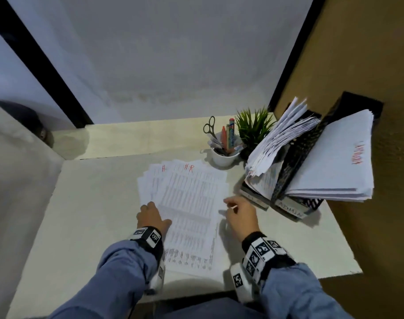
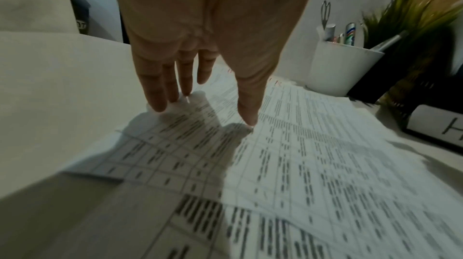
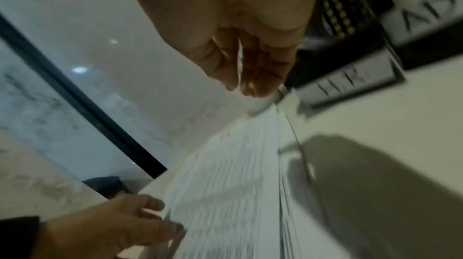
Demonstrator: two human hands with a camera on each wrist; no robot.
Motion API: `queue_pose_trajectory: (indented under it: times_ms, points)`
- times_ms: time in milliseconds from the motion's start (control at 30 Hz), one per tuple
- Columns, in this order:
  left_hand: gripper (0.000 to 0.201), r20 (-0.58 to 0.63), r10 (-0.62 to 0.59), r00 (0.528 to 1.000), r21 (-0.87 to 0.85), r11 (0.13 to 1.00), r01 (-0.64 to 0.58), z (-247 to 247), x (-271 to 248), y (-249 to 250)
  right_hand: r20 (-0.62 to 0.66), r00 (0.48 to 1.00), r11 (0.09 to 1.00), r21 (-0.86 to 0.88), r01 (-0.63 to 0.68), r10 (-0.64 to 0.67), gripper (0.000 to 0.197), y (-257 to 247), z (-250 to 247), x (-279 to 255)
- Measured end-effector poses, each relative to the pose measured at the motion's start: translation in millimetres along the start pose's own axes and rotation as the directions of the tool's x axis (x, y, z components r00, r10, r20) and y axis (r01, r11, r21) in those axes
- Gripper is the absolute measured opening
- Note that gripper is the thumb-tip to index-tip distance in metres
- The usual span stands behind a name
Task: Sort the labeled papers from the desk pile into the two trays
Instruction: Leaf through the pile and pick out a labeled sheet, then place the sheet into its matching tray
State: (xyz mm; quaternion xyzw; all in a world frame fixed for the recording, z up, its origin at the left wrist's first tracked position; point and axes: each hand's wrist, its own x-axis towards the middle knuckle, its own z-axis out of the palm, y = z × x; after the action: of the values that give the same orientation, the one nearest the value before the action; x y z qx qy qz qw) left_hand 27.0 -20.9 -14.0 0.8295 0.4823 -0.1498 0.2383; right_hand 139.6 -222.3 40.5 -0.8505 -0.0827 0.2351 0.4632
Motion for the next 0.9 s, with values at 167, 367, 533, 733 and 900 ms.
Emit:
queue_pose_trajectory:
  times_ms: [167,367,533,733,900]
  points:
    - [0.077,0.0,-0.01,1.0,-0.004,1.0,0.01,6.2,0.1,-8.1,0.136,0.911,0.898,0.162,-0.409,0.39,0.025,44.9,43.4,13.8]
    - [0.058,0.032,-0.008,0.999,-0.294,0.956,0.017,15.6,-3.6,-22.7,0.111,0.875,0.86,0.163,-0.484,0.471,0.04,48.1,44.7,24.8]
    - [0.035,0.005,0.079,0.997,-0.664,0.746,-0.056,15.7,-14.3,-26.8,0.147,0.857,0.798,0.315,-0.513,0.493,0.079,50.6,44.4,30.7]
    - [0.041,0.204,0.103,0.973,-0.773,0.627,0.096,-1.7,-25.8,-37.4,0.146,0.853,0.769,0.378,-0.515,0.5,0.048,55.2,35.7,43.8]
    - [0.039,-0.011,-0.056,0.998,-0.626,0.779,0.037,-9.8,-12.1,-40.8,0.257,0.862,0.82,0.279,-0.499,0.437,0.04,43.7,25.7,41.1]
